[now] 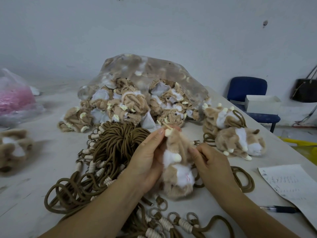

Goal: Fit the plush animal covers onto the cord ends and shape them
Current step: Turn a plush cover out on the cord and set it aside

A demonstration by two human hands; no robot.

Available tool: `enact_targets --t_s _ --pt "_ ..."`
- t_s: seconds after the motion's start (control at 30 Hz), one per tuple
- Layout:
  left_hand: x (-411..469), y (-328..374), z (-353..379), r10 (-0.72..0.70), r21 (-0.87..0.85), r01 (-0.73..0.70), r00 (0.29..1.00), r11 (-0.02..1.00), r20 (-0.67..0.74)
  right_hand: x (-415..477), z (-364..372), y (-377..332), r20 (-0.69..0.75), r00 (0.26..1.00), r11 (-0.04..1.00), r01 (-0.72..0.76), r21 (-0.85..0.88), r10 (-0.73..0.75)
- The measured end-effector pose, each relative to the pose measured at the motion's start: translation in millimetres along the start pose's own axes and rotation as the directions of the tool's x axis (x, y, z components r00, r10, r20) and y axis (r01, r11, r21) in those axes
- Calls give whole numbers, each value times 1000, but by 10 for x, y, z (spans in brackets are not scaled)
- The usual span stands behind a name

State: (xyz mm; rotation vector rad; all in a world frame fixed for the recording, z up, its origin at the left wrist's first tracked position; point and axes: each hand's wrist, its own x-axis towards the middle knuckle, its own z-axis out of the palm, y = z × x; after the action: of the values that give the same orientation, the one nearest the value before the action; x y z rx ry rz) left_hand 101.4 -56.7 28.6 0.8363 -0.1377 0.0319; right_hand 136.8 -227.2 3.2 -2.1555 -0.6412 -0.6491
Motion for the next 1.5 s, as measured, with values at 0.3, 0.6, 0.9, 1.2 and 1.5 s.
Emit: enact_targets --t_s 0.3,0.6,0.9,1.2,1.5 --pt "-20 -23 53 127 318 -104 991 942 -52 1 5 20 -6 999 997 36 -72 -37" --pt "-10 -2 28 161 341 -133 985 931 -55 15 -43 9 -17 1000 991 19 -133 -21" --pt "9 105 -39 247 357 -168 950 919 -190 111 -238 193 17 987 952 -148 -267 158" --pt "-11 15 -5 295 469 -250 955 847 -24 140 -186 381 52 907 860 -376 -344 418" --pt "-78 -63 13 231 596 -244 968 765 99 89 -153 -115 49 998 990 30 135 -36"
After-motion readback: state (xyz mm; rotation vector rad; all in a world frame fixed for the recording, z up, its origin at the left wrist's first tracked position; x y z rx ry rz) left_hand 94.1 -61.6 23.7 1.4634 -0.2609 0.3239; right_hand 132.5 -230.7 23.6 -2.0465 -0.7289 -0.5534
